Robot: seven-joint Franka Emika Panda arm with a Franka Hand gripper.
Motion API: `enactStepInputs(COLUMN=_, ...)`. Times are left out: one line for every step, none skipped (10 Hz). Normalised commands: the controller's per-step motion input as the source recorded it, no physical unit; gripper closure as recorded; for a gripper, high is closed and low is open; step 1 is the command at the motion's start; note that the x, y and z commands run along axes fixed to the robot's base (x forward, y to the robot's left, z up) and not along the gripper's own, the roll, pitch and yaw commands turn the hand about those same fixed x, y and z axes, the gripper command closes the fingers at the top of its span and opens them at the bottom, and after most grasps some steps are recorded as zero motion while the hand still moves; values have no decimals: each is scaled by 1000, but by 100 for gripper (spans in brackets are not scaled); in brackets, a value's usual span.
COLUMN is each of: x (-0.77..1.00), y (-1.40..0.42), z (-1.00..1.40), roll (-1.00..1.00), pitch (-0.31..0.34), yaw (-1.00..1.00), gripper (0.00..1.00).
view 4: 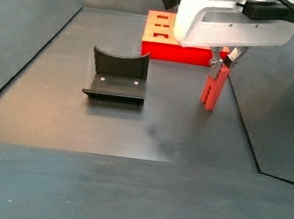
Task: Pick up the double-square object. Move up. Move to above the board. Insert the double-square object.
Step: Pick up the double-square object, then move up.
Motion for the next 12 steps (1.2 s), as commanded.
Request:
enactStepInputs(x=0, y=0, z=0, roll=0, pitch=0, yaw=0, gripper=100)
enactStepInputs(x=0, y=0, z=0, roll=0, pitch=0, yaw=0, gripper=100)
enactStepInputs(x=0, y=0, z=0, roll=0, pitch=0, yaw=0, gripper=100)
enactStepInputs(x=0, y=0, z=0, roll=0, pitch=0, yaw=0, gripper=100)
enactStepInputs(x=0, y=0, z=0, roll=0, pitch=0, yaw=0, gripper=100)
enactStepInputs(x=0, y=0, z=0, roll=0, pitch=0, yaw=0, gripper=100)
enactStepInputs(x=0, y=0, z=0, roll=0, pitch=0, yaw=0, gripper=100)
enactStepInputs(x=0, y=0, z=0, roll=0, pitch=0, yaw=0, gripper=100)
enactStepInputs(x=0, y=0, z=0, roll=0, pitch=0, yaw=0, gripper=100)
enactStepInputs(x=0, y=0, z=833, roll=0, pitch=0, yaw=0, gripper=100)
enactStepInputs(x=29, y=-50, z=820, roll=1, pitch=-1, yaw=60, gripper=100)
enactStepInputs(x=5, y=-45, z=693, roll=9, pitch=20, yaw=63, gripper=100)
